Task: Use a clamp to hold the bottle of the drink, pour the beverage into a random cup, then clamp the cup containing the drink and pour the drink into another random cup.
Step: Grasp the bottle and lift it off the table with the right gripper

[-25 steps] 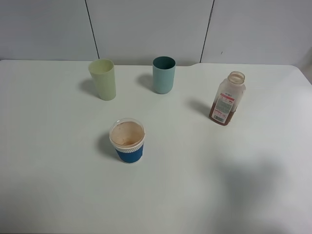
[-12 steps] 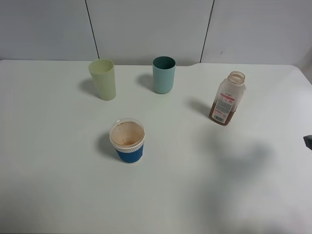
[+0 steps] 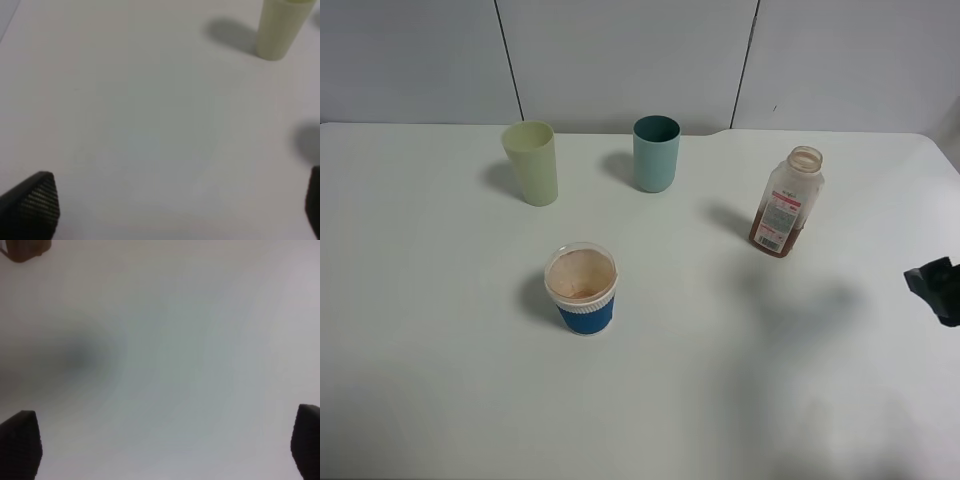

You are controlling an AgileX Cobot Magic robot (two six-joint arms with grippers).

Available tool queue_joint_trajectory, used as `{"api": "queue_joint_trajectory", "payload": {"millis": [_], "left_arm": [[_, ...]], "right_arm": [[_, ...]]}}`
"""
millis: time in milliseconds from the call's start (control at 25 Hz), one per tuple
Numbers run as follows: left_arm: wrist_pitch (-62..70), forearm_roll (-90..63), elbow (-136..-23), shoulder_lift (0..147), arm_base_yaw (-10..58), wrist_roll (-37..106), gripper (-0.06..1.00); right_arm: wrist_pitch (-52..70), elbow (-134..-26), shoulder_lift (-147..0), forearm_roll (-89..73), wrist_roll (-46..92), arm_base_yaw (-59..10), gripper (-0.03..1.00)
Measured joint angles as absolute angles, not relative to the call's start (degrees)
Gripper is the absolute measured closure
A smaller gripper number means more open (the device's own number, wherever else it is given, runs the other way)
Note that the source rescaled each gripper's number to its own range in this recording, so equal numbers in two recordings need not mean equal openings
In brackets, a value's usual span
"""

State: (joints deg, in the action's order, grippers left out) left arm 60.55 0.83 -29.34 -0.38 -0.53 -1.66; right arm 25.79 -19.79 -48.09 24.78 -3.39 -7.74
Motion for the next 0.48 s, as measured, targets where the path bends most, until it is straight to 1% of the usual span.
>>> {"api": "queue_joint_trajectory", "payload": {"millis": [120, 320, 480], "left_arm": [[60.55, 0.83, -29.34, -0.38, -0.53, -1.66, -0.06], [60.55, 0.83, -29.34, -0.38, -0.53, -1.66, -0.06], [60.55, 0.83, -29.34, -0.38, -0.53, -1.66, -0.06]], "right_arm": [[22.26, -19.79, -50.54, 24.78, -2.79, -6.50, -0.03], [17.92, -19.79, -55.19, 24.91, -2.54, -1.26, -0.03], [15.72, -19.79, -56.82, 26.81, -2.39, -0.17, -0.03]]}}
